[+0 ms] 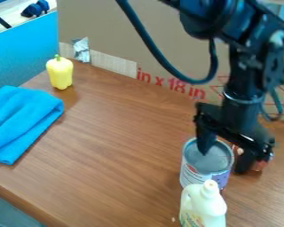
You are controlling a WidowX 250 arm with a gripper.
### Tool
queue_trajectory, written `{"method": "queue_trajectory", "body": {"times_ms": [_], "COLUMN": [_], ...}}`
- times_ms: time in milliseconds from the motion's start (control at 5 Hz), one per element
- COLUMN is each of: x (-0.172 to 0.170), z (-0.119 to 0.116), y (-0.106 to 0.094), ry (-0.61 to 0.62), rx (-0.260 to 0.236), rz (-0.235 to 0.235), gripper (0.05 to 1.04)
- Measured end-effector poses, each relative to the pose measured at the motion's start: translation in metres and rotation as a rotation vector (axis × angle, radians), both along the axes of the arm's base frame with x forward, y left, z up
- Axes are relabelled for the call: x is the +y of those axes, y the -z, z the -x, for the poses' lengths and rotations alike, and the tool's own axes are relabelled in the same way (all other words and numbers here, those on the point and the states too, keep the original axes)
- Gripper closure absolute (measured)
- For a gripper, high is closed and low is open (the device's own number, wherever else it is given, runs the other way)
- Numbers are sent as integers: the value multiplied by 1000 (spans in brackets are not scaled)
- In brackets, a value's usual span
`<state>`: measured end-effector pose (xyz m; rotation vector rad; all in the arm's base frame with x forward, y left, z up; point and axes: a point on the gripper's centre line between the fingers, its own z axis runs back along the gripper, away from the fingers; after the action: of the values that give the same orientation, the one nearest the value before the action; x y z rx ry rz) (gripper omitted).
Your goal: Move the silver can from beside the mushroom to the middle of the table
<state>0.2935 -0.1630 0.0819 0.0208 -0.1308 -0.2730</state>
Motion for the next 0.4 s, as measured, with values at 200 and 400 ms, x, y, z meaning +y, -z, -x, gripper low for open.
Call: {"method": "queue_trajectory", "body": {"times_ms": [200,400], "x": [-2,13], "z": [4,2], "y": [8,11], "ry": [-10,-50], "rx": [-4,-15], "rz": [-63,-137], "gripper": [82,82]}}
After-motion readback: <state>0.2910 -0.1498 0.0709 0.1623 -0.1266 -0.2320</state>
